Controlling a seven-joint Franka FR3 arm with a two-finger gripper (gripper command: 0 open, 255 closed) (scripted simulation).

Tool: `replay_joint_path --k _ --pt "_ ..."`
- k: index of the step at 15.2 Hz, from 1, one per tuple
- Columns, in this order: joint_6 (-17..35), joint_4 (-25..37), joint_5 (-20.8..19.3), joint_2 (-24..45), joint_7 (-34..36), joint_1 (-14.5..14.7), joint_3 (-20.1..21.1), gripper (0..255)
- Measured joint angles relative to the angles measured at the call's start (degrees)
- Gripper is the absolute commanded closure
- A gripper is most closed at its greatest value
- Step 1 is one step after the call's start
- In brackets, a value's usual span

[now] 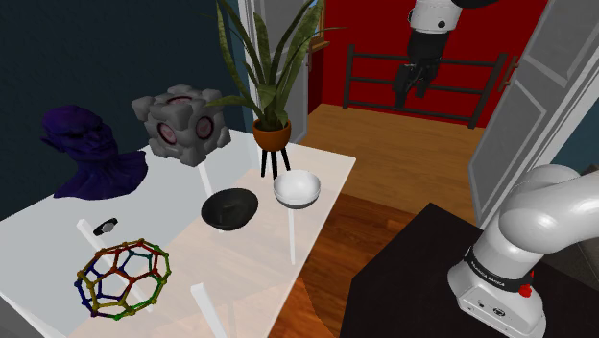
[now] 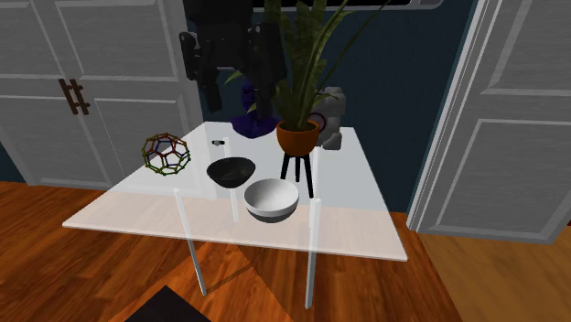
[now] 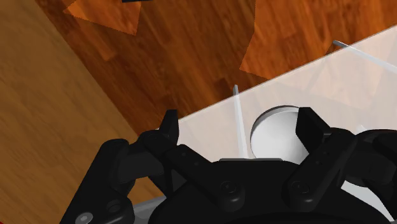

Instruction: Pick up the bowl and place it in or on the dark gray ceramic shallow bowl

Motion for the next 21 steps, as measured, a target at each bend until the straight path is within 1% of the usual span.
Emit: replay_joint_path --k 1,3,6,11,16,21 --pt "0.00 0.00 0.00 0.00 0.00 0.00 0.00 0" --pt "2.18 -1.19 0.19 1.05 0.15 -0.10 -0.15 0" --pt "7.30 -3.54 1.08 3.96 1.31 -0.04 0.29 0" --pt "16.76 -6.26 2.17 10.75 2.39 -0.24 0.40 0" --pt "26.58 -7.77 3.52 19.13 4.01 -0.04 1.16 0" --pt "35.07 -6.33 4.58 29.00 4.94 0.01 1.47 0"
